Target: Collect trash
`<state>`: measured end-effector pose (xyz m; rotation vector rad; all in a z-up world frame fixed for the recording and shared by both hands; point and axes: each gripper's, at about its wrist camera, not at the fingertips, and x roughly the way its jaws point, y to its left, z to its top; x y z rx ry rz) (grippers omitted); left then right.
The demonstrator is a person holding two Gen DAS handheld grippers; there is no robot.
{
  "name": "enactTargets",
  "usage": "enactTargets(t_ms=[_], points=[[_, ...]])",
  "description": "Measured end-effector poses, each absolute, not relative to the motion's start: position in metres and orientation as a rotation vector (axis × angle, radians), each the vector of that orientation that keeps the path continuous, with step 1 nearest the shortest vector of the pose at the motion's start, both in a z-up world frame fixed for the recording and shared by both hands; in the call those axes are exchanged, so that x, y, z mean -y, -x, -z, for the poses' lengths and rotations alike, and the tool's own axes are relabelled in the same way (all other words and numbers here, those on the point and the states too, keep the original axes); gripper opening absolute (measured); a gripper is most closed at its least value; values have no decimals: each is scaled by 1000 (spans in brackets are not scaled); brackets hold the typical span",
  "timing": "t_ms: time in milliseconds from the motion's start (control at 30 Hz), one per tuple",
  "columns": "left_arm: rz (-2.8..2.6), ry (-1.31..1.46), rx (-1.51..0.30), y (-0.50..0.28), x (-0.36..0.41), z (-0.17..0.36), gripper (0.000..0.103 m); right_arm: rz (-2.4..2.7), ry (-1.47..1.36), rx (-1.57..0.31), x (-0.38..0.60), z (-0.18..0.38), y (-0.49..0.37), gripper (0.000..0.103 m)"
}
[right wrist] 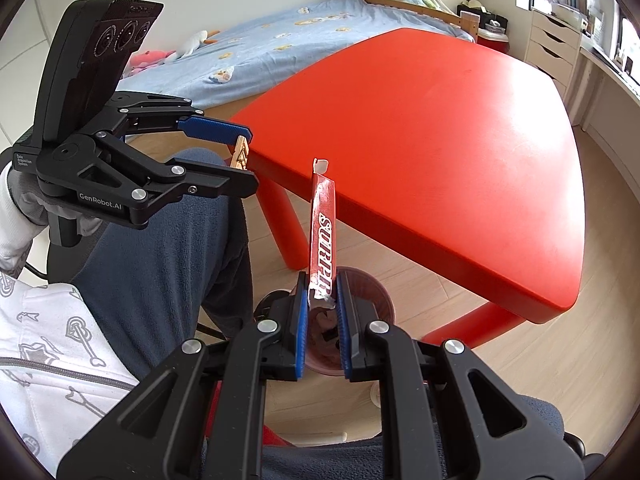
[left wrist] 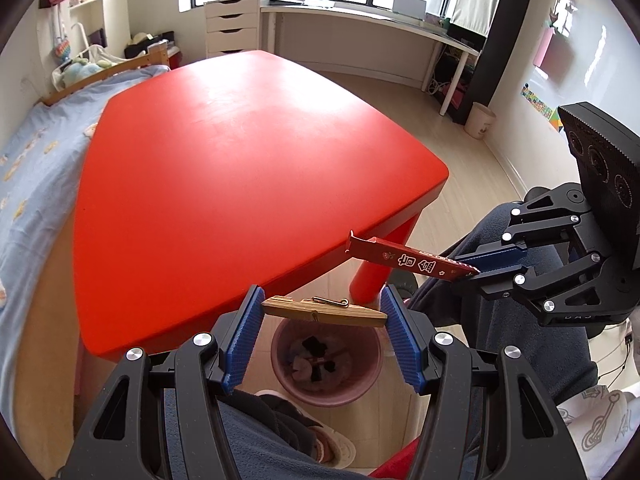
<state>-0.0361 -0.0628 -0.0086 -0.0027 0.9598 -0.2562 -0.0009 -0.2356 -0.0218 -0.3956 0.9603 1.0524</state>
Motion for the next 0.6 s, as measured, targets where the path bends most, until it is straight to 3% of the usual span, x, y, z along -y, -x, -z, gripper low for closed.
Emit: enactTargets(t_ms=[200,233,267,333,433,600], points=[[275,9,-956,37,63,10,62,-1055,384,-958,232,24,-6,14],[273,10,-955,36,63,10,78,-1053,383,-960,232,25,-7,23],[266,12,-944,37,63,10,88,-1040,384,-954,234,25,-5,52],[243,18,-938,37,60,11,94,-1020,354,-939,237,25,-7,88],[221,28,-950,38,58,14,95,-982,330,-944,240,25,-12,99],[209,56,-967,39,53,17,95,-952,298,-966,244,28,-17,100]])
